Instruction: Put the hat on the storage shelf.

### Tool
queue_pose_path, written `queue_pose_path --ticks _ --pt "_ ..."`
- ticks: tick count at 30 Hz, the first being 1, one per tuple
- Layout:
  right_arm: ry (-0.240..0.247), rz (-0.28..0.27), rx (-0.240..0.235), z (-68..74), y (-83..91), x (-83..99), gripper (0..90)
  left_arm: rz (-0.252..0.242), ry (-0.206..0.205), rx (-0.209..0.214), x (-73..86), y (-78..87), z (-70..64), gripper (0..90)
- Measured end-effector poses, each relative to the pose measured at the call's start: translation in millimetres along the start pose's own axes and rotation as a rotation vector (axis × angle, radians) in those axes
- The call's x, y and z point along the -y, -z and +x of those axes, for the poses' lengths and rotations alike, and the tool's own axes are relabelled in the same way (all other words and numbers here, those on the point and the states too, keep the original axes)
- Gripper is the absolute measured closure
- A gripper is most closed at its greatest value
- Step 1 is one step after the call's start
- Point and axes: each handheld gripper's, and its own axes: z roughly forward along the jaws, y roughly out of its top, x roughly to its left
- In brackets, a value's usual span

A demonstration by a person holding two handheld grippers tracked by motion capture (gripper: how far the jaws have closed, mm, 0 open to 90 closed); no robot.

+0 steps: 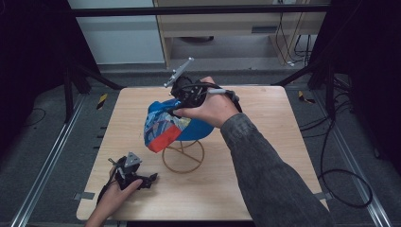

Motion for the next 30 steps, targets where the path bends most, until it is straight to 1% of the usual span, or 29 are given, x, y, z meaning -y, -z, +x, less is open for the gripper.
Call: queue_pose_path --ticks 4,11,12,17,23,26,28,30 --pt "-0.009 -0.008 0.004 0.5 2.3 -0.2 36.6 0.0 0.0 0.0 0.0 0.0 0.0 0.0" --pt "-0.019 -0.007 0.01 0.7 4.7 1.2 31.1 0.0 0.0 0.0 0.0 0.0 0.0 0.0" --pt "-0.027 -0.015 0.014 0.3 6.5 1.4 29.2 0.0 0.0 0.0 0.0 0.0 0.0 0.0" --pt "-0.042 -0.036 0.02 -0.2 11.1 2.1 25.8 0.0 0.0 0.0 0.0 0.0 0.0 0.0" --pt "-0.047 -0.035 0.025 1.2 14.7 5.7 20.5 0.0 0.0 0.0 0.0 0.0 0.0 0.0" --pt "-0.061 -0.037 0.027 2.2 16.6 8.6 15.6 0.0 0.0 0.0 0.0 0.0 0.0 0.0" --pt "-0.062 -0.041 0.034 3.2 17.8 10.5 12.5 0.0 0.0 0.0 0.0 0.0 0.0 0.0" --pt "-0.07 -0.041 0.031 3.4 18.6 12.3 9.6 0.001 0.0 0.0 0.0 0.0 0.0 0.0"
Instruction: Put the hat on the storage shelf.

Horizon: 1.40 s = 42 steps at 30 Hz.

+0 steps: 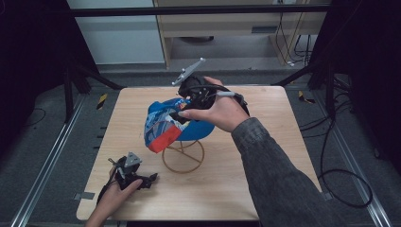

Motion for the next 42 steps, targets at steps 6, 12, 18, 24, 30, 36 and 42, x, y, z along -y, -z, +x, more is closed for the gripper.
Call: queue_pose_path --ticks 6,12,18,24,30,36,42 --pt "-0.001 -0.018 0.002 0.3 5.0 4.8 6.7 0.0 0.0 0.0 0.0 0.0 0.0 0.0" --pt "0.0 -0.028 0.01 -0.9 9.1 9.8 5.4 0.0 0.0 0.0 0.0 0.0 0.0 0.0" --pt "-0.007 -0.045 0.022 -2.3 14.6 15.6 5.2 0.0 0.0 0.0 0.0 0.0 0.0 0.0" --pt "-0.006 -0.061 0.027 -1.6 22.8 22.3 5.1 0.0 0.0 0.0 0.0 0.0 0.0 0.0" --pt "-0.019 -0.082 0.038 -0.5 32.7 31.3 5.1 0.0 -0.001 0.0 0.0 0.0 0.0 0.0" --pt "-0.043 -0.109 0.056 -5.0 42.9 39.9 5.3 0.0 0.0 0.0 0.0 0.0 0.0 0.0" --pt "-0.062 -0.118 0.074 -9.1 53.0 49.0 5.8 0.001 0.0 -0.001 0.0 0.1 0.0 0.0"
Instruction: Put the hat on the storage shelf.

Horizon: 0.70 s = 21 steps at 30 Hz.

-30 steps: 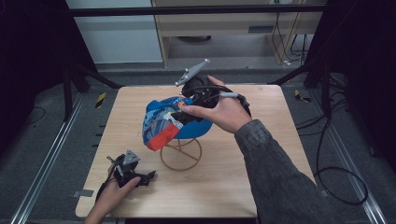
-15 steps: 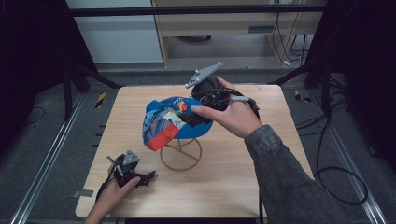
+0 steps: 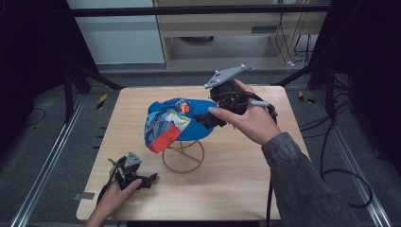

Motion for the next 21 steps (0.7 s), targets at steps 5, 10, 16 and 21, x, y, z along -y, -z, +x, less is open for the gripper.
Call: queue_pose_path --ticks 5,10,16,21 --pt "-0.02 -0.002 0.02 -8.1 14.1 10.8 7.0 0.0 0.0 0.0 0.0 0.0 0.0 0.0" --pt "-0.031 0.0 0.049 -12.9 27.8 22.7 8.9 -0.005 0.001 0.001 0.2 -0.3 0.1 0.0" --pt "-0.034 0.005 0.067 -18.4 41.7 42.2 11.7 -0.006 0.002 0.001 0.3 -0.2 0.0 0.0" --pt "-0.039 0.011 0.085 -23.7 48.8 55.9 12.3 -0.006 0.001 0.0 0.3 -0.2 0.1 0.0"
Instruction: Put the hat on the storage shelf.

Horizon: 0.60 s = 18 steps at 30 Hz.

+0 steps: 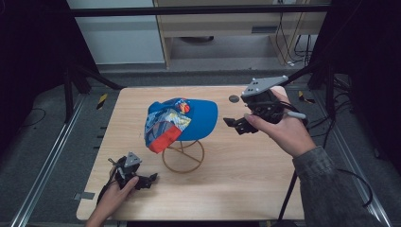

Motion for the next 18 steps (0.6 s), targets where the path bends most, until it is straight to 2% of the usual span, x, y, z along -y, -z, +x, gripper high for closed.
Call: queue_pose_path --ticks 8,16,18 --pt "-0.024 0.0 0.041 -10.8 7.9 32.7 13.4 0.002 0.002 -0.001 0.2 0.3 -0.3 0.0" --pt "-0.05 0.014 0.059 -17.7 0.8 60.3 13.9 0.005 -0.001 -0.001 0.2 0.5 -0.2 0.0" --pt "-0.055 0.019 0.063 -18.1 -5.2 72.9 13.9 0.005 -0.002 0.002 0.0 0.3 0.1 0.0"
